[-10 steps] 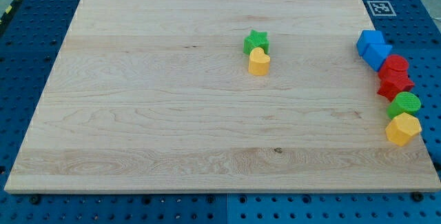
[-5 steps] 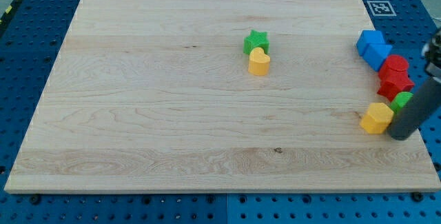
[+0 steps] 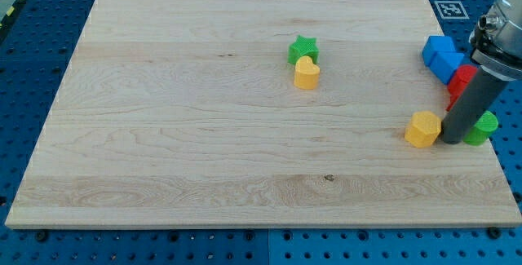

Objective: Place the hexagon at the bottom right of the heart

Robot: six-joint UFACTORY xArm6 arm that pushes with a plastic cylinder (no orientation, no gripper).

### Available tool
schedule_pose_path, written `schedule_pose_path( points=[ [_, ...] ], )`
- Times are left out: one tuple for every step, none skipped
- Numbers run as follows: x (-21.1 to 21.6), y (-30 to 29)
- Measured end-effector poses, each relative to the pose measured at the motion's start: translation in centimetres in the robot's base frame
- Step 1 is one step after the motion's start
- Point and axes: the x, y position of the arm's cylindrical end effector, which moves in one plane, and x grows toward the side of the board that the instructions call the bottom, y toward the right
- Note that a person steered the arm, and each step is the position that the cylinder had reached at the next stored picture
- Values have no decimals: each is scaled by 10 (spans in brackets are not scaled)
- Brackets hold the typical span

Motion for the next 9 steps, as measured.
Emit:
schedule_pose_path(
  points=[
    [0,-44],
    [1,-56],
    [6,-80],
    [-6,-110],
    [-18,-115],
    [-23,-121],
    [-32,-139],
    [-39,-150],
    [-39,-148]
  ],
)
